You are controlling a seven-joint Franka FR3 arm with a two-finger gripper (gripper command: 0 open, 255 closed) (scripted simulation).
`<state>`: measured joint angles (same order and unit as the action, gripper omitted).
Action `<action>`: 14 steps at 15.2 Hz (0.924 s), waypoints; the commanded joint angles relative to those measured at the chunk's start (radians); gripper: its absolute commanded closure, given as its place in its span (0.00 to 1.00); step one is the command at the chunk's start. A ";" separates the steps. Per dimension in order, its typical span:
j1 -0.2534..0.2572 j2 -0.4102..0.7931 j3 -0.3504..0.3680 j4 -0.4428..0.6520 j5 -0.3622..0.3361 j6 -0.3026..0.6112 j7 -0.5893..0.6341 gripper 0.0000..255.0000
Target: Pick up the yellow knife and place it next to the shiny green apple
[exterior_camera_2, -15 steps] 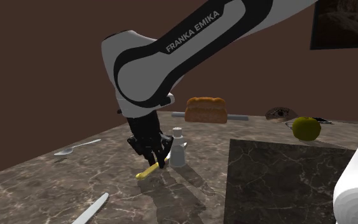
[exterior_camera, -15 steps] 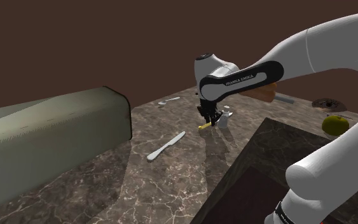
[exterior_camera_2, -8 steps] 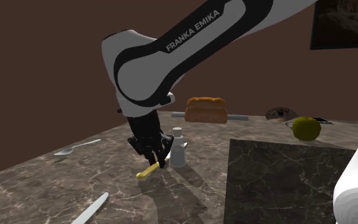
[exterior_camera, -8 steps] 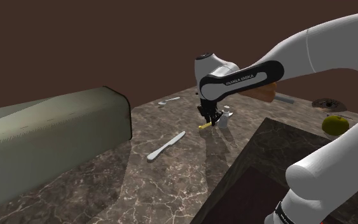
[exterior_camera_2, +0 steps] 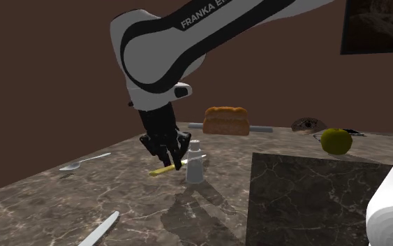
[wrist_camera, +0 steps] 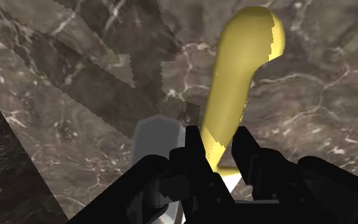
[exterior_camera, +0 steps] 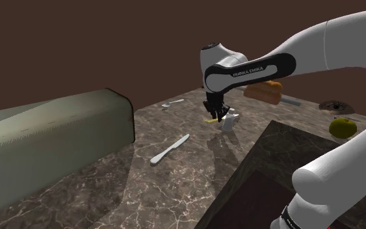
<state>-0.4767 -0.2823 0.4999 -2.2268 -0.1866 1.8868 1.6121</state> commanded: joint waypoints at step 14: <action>-0.003 -0.025 -0.015 0.176 0.014 -0.191 -0.059 1.00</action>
<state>-0.4794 -0.3057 0.4859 -2.0623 -0.1734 1.7087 1.5575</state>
